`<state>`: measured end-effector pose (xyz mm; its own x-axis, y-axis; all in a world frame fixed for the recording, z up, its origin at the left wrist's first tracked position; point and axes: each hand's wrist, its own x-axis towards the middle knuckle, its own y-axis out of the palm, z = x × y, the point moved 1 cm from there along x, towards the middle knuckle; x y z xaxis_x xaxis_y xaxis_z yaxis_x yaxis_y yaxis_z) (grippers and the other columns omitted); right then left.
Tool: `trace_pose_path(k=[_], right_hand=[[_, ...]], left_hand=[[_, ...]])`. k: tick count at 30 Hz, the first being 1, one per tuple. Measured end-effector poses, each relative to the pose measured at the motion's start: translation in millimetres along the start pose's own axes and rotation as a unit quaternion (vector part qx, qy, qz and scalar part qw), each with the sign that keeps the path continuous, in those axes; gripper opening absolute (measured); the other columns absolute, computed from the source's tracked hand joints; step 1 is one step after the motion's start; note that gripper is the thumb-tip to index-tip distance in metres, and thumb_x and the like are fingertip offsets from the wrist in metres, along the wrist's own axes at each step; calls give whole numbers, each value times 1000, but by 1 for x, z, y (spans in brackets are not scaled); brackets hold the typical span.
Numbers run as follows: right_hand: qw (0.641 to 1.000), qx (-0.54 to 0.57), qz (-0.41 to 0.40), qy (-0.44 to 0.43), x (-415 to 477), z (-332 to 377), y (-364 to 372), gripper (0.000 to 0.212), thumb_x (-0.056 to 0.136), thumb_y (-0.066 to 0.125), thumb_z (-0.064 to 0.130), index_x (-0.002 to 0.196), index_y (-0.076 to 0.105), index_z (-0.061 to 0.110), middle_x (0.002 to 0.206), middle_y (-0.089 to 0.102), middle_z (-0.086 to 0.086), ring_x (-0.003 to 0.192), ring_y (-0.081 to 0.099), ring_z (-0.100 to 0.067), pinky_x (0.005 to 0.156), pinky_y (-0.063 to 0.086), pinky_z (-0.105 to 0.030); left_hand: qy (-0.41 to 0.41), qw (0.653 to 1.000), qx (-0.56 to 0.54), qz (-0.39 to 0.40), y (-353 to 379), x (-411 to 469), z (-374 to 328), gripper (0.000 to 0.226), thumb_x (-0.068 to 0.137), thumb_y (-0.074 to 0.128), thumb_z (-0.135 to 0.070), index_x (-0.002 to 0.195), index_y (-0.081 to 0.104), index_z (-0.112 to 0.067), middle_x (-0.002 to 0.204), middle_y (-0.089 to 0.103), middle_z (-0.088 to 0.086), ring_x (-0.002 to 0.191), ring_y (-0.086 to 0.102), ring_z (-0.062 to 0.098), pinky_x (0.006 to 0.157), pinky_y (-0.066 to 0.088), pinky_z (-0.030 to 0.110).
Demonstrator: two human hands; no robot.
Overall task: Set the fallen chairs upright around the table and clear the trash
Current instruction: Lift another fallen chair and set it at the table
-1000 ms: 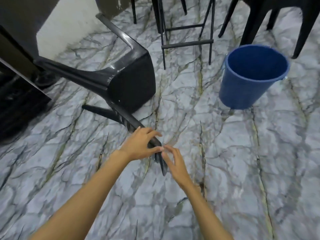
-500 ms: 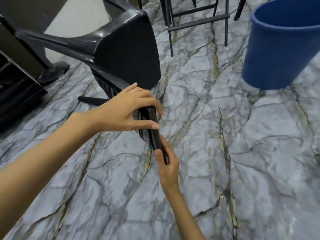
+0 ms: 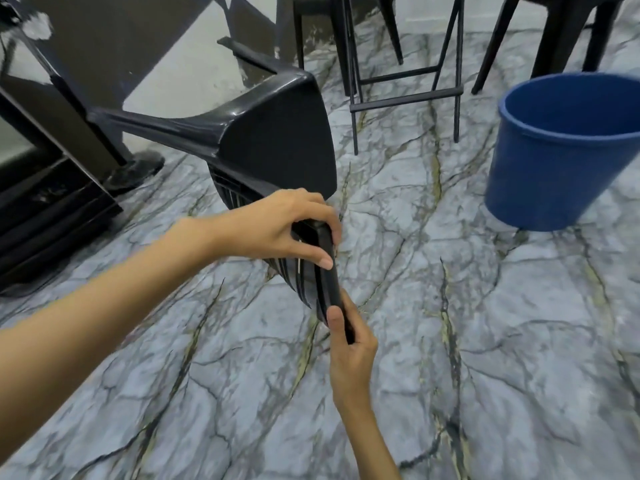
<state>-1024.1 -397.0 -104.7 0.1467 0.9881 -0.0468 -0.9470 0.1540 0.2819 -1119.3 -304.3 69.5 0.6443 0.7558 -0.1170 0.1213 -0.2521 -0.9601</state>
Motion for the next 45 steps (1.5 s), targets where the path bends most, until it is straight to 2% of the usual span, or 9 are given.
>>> trace_pose_path(k=[4,7,14,17,21,28,36,42,45], right_hand=[[998,-52,3,-37,2,117,16,37,69,47,81,99,58,64,70,69,7,54,54,-6,54,45,-22],[995,-89,8,-43,2,210,41,45,68,44,84,103,58,60,79,68,-5,56,56,-18,56,48,-38],[963,-264,44,-42,33,401,129,54,78,40,76,113,65,44,48,53,18,57,53,-1,53,36,-16],[950,-302,71,-24,47,448,175,52,80,44,69,117,64,39,68,67,14,66,58,-2,60,41,-17],[932,-349,91,-23,60,478,240,52,84,45,65,123,62,35,97,74,4,91,64,-11,69,40,-23],[911,-399,97,-44,79,491,321,55,86,41,66,125,59,34,104,73,3,101,64,-17,78,43,-29],[902,-400,140,-81,94,507,406,34,91,49,47,120,53,30,112,67,11,102,62,-11,73,43,-26],[918,-296,263,-6,113,504,434,29,87,62,37,114,55,33,112,60,17,109,58,-3,94,48,-29],[917,-278,285,29,119,494,412,25,82,68,42,104,62,34,106,66,17,107,59,1,94,48,-29]], left_hand=[[-18,996,-80,-19,-107,-13,-24,33,71,63,-56,96,64,-34,98,61,-9,97,55,6,80,39,9],[-49,987,-149,-38,-193,-29,-35,29,73,70,-47,96,65,-30,99,64,-8,96,60,9,79,43,14],[-128,956,-259,-51,-372,-68,-13,50,67,60,-67,105,62,-35,120,59,-21,113,52,-9,88,40,3],[-153,952,-256,-71,-417,-86,9,64,58,53,-81,109,58,-43,117,54,-29,105,49,-18,84,38,1],[-196,943,-256,-84,-453,-111,48,67,52,53,-84,109,51,-47,119,49,-29,105,46,-20,86,34,2],[-246,911,-322,-69,-489,-133,122,41,87,61,-28,126,49,-24,136,41,-11,122,39,7,94,33,19],[-296,862,-400,-92,-527,-163,201,43,70,67,-36,111,58,-26,132,44,-8,121,42,14,97,38,31],[-286,850,-432,-98,-544,-185,245,28,78,68,-30,105,58,-30,117,48,-16,116,45,14,87,39,24],[-280,843,-450,-90,-549,-193,265,54,59,77,-51,106,61,-31,121,48,-17,118,45,9,93,38,27]])
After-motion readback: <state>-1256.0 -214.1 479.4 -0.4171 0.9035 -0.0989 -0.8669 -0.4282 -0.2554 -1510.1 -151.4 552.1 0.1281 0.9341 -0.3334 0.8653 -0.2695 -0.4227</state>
